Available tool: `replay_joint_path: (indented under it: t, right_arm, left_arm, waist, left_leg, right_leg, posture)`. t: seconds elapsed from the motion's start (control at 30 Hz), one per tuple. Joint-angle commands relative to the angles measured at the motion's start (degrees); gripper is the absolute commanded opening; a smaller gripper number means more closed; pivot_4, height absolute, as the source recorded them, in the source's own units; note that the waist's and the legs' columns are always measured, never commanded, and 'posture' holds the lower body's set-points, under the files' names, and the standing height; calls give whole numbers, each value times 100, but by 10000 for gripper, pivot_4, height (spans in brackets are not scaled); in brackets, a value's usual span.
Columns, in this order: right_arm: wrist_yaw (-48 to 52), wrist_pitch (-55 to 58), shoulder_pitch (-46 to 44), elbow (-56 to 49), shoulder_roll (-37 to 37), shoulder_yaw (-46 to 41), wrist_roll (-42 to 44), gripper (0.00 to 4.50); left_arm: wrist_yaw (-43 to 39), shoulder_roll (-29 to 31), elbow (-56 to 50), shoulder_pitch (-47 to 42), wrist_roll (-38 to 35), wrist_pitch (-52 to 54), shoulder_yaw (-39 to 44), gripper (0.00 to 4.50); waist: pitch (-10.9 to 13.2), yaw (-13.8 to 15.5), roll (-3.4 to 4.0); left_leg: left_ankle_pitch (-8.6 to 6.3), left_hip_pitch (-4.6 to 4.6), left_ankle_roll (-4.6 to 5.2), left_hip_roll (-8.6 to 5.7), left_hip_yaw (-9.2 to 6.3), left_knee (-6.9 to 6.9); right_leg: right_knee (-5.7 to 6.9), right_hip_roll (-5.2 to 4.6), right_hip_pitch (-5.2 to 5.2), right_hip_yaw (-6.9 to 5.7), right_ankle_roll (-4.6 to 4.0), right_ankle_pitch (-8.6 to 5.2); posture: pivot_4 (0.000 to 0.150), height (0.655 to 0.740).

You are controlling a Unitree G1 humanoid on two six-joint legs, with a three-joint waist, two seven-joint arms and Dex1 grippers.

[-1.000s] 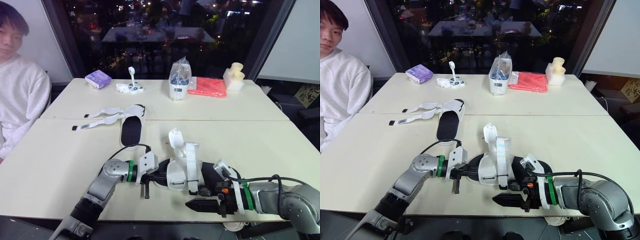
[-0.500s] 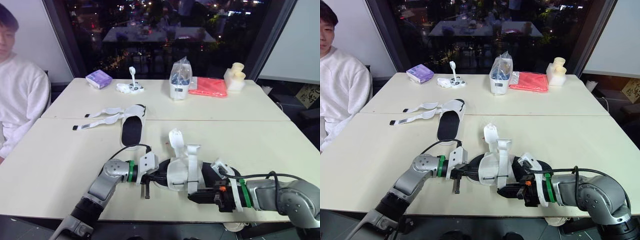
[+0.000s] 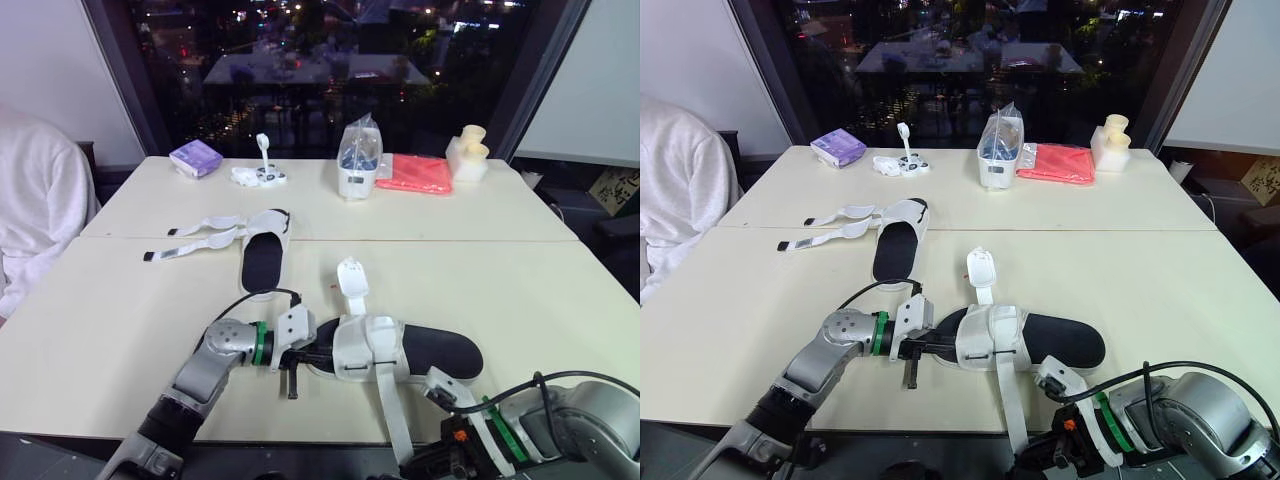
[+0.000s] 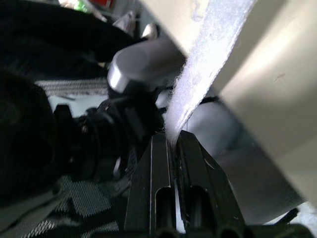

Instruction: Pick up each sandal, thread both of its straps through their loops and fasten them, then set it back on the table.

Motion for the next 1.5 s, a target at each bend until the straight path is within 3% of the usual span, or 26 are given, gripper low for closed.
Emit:
replay_joint_path:
  t: [0.03,0.33,0.43,0.63,0.7,0.93,1.23,1.33,1.5]
  right_arm:
    - [240,-75,43,-288,-180,-7,77,408]
    - [472,-511,212,-942,-723,-272,13,408]
    - [514,-398,84,-1213,-972,-1246,617,408]
    - [413,-113,-607,-1024,-1324,-2339,1681,408]
    - [288,-48,-914,-870,-1343,-2316,1808,408]
    - [111,-169,-1965,287,-1082,-1210,832,408]
    - [-254,549,-3201,1527,-84,-1038,960,408]
    - [-336,753,-3388,1698,111,-1041,928,10102]
    - [-645,1092,-3614,1895,414,-980,819,35222]
  left_arm:
    - [-64,89,-32,158,61,133,-153,0]
    - [-117,138,-91,210,53,191,-173,0]
    - [-129,108,-18,155,64,174,-187,0]
    - [-140,7,196,16,99,62,-203,0]
    - [-146,-9,239,-7,103,33,-199,0]
    - [-169,-16,317,-37,119,-63,-202,0]
    - [-102,-23,349,-52,110,-95,-154,0]
    - [-81,-19,326,-36,103,-88,-153,0]
    - [-54,-21,331,-50,100,-87,-133,0]
  waist:
    - [-1,1,-1]
    - [-2,6,-2]
    - [-3,9,0]
    - [-6,14,-3]
    - [-6,21,-6]
    - [-6,10,-6]
    - [-7,-2,-3]
    - [-8,1,-3]
    - [-8,-1,-2]
  left_leg:
    - [0,0,0,0,0,0]
    - [0,0,0,0,0,0]
    - [0,-1,0,0,1,0]
    - [0,0,0,1,0,1]
    - [0,0,0,1,-1,2]
    - [0,-3,0,-1,2,12]
    - [-1,-6,0,0,2,17]
    - [-1,-6,0,1,2,18]
    - [-1,-6,0,1,2,18]
  right_leg:
    - [0,0,1,0,0,0]
    - [-3,-1,1,0,-2,-1]
    - [-3,-1,-1,0,-2,-1]
    - [-4,-2,3,0,-3,-2]
    - [-6,-3,5,-1,-3,-2]
    - [-8,-9,5,0,-5,-2]
    - [-4,-10,3,2,-9,2]
    - [-3,-10,2,2,-11,3]
    - [-3,-11,2,2,-12,4]
  posture:
    - [1500,7400]
    - [1500,7400]
    - [1500,7400]
    - [1500,7400]
    - [1500,7400]
    - [1500,7400]
    - [1500,7400]
    - [1500,7400]
    - [1500,7400]
